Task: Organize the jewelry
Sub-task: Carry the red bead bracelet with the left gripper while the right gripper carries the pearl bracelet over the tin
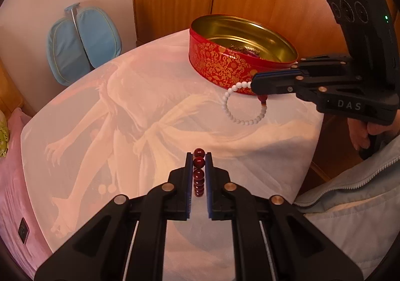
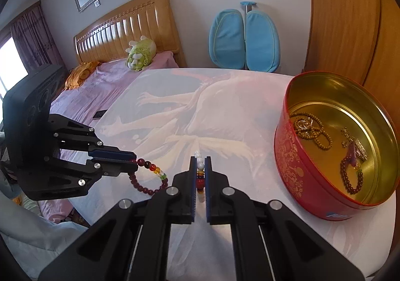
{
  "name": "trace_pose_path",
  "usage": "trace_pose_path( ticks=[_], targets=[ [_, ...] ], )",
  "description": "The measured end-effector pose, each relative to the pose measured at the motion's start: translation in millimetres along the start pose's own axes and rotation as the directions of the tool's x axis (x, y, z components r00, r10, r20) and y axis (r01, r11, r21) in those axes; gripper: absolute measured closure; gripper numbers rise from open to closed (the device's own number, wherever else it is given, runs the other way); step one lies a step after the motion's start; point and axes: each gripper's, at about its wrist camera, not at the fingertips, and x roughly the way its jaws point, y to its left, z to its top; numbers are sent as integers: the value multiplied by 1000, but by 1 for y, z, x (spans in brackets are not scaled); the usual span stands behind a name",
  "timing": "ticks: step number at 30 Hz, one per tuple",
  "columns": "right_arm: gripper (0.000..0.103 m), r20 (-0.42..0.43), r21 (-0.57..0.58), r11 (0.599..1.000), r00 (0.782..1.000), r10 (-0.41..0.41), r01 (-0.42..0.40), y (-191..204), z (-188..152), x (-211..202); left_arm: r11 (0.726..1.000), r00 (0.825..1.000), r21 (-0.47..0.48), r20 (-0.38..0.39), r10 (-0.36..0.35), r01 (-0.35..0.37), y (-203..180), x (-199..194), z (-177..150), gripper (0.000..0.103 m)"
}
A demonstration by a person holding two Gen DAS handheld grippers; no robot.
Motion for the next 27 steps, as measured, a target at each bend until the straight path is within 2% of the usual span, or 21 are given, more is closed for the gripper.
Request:
trace_pose_path(
  ticks=[6, 10, 15, 27],
  targets=[
    [96, 53, 30, 999, 998, -26, 24, -10, 2, -26, 1000, 1000, -17, 29, 2, -2, -7, -1, 11, 93],
    [96, 81, 52, 998, 996, -49, 45, -18, 2, -39, 997, 995, -60, 82, -51, 56, -9, -9, 25, 93],
    [96, 110, 87, 993, 990, -87, 78, -32, 2, -53, 999, 995, -17, 99, -33, 35, -20, -8, 46, 93],
    [96, 163, 135, 975, 967, -196, 175, -67, 18, -80, 998, 989, 44, 138, -45, 40, -28, 6, 107, 93]
  ],
)
